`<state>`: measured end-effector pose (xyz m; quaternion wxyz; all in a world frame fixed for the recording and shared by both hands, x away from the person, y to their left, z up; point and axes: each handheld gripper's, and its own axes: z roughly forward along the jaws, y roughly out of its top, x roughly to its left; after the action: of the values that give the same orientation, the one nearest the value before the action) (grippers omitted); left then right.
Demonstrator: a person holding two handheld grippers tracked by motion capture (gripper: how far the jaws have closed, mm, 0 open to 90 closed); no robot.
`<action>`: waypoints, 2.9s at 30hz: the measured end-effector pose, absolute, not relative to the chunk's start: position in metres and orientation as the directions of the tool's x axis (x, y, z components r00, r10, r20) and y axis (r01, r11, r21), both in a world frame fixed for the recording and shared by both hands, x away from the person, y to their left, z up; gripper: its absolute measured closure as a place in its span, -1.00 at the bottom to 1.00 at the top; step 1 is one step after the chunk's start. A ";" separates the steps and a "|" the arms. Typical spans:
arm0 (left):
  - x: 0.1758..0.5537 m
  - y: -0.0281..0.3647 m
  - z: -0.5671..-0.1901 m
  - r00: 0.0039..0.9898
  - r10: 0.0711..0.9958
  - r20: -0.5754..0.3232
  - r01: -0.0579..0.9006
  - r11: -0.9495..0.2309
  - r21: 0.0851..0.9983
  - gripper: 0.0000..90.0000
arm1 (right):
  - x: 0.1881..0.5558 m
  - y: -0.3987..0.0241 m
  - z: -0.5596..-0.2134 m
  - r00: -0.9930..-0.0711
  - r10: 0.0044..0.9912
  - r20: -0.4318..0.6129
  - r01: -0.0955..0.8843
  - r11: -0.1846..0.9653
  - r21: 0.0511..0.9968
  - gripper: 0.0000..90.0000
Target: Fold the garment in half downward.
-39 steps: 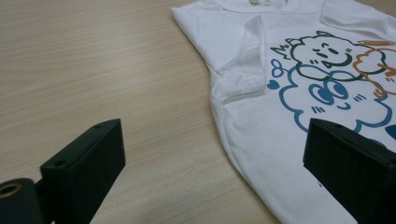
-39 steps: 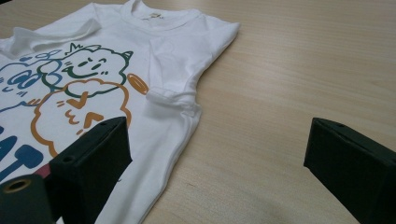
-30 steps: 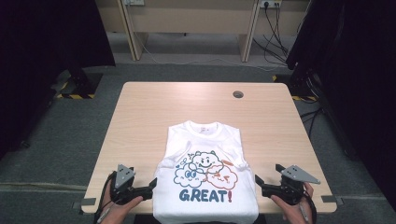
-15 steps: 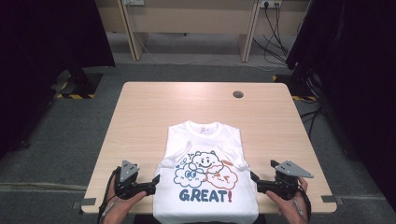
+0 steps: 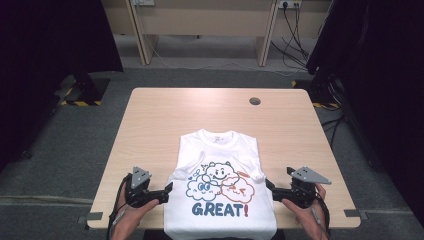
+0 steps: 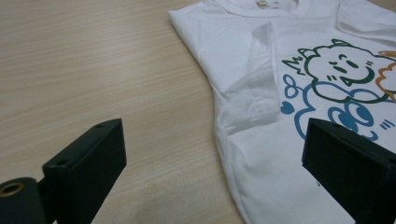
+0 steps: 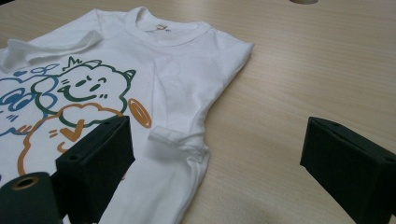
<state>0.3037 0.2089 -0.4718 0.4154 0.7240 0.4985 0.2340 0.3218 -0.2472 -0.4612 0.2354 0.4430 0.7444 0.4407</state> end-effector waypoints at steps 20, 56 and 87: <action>0.325 0.205 -0.464 0.374 0.924 -0.074 0.521 -0.143 0.842 -0.87 | 0.343 -0.237 -0.460 -0.501 0.865 0.039 0.453 0.223 0.863 -0.74; 0.381 0.175 -0.468 0.345 0.933 -0.101 0.549 -0.114 0.828 -0.68 | 0.387 -0.223 -0.472 -0.464 0.884 0.061 0.507 0.209 0.836 -0.55; 0.424 0.160 -0.481 0.299 0.946 -0.126 0.623 -0.094 0.777 -0.58 | 0.425 -0.212 -0.480 -0.446 0.891 0.086 0.559 0.202 0.804 -0.44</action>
<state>0.4240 0.1600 -0.4812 0.3834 0.7088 0.5533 0.2107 0.4254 -0.2121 -0.4796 0.2050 0.4849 0.7476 0.4049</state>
